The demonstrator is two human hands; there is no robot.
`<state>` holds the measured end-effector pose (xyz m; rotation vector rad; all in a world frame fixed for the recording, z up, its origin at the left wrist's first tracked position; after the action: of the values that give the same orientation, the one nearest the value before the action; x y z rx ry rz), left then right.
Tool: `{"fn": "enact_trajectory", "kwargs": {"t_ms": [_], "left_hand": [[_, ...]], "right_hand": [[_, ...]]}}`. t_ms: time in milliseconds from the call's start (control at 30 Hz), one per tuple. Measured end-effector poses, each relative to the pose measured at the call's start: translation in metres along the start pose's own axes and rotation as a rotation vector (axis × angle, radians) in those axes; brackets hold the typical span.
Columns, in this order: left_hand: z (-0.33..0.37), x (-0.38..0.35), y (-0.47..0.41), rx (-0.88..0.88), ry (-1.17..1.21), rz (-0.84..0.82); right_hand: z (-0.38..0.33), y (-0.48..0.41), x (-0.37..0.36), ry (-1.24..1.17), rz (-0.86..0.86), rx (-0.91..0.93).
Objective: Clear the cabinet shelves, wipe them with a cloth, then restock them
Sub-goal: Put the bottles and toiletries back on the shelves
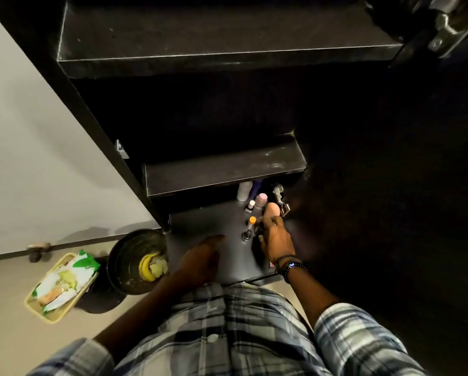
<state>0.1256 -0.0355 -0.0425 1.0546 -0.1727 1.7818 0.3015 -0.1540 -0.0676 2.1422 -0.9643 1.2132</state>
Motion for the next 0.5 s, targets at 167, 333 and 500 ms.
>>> {"fn": "enact_trajectory", "kwargs": {"t_ms": [167, 333, 500], "left_hand": [[0.026, -0.02, -0.022, -0.085, 0.023, -0.067], [0.047, -0.034, -0.048, -0.078, 0.074, -0.047], [0.059, -0.032, -0.075, -0.06, 0.094, 0.212]], "right_hand": [[0.013, -0.01, -0.001, 0.076, -0.068, 0.082], [0.025, -0.018, 0.002, 0.027, -0.088, 0.07], [0.017, -0.037, 0.019, -0.02, 0.041, 0.083]]}}
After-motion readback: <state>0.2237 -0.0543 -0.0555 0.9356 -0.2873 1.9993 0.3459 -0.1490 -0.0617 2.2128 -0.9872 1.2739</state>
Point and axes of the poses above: each hand's wrist, its own y-axis away from the middle knuckle, its own x-axis out of the back of the hand, z = x × y, the point moved 3 cm from there along -y, towards the middle knuckle, and after that the axes turned 10 degrees about z, right-handed, at the moved point
